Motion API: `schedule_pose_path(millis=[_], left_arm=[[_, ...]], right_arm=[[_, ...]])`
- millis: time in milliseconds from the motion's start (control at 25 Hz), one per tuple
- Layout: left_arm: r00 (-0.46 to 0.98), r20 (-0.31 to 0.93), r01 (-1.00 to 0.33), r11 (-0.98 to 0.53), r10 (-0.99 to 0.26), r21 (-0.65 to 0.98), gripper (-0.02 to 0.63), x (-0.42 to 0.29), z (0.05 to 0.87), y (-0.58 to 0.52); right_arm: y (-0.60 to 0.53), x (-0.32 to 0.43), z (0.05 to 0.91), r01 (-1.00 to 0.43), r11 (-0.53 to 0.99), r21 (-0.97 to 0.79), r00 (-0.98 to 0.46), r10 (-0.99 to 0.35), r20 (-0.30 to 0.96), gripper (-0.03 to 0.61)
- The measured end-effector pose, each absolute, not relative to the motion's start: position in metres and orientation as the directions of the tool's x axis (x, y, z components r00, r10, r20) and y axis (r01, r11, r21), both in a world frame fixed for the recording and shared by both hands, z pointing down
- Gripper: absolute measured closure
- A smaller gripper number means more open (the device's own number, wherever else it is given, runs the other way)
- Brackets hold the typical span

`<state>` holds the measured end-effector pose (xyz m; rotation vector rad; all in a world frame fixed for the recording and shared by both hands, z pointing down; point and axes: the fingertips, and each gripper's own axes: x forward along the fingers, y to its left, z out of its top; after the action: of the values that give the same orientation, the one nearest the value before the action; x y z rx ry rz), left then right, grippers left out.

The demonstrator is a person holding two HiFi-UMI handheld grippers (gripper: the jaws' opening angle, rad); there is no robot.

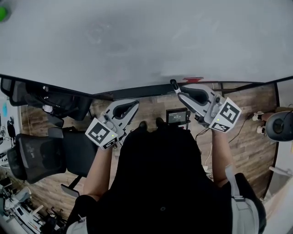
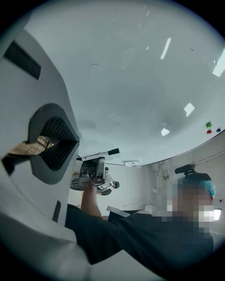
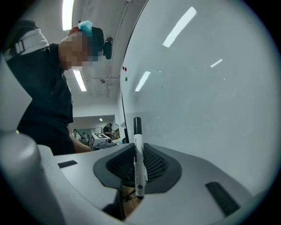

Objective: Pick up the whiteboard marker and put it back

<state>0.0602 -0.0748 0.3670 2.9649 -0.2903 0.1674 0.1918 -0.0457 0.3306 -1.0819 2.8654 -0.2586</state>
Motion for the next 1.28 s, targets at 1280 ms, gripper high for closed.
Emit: schedule_pose_path(millis=[1280], left_arm=[[0.98, 0.058, -0.2, -0.967, -0.193, 0.158, 0.601, 0.041, 0.371, -0.082]], right_arm=[[-0.066, 0.166, 0.322, -0.682, 0.731, -0.027, -0.729, -0.675, 0.118, 0.506]])
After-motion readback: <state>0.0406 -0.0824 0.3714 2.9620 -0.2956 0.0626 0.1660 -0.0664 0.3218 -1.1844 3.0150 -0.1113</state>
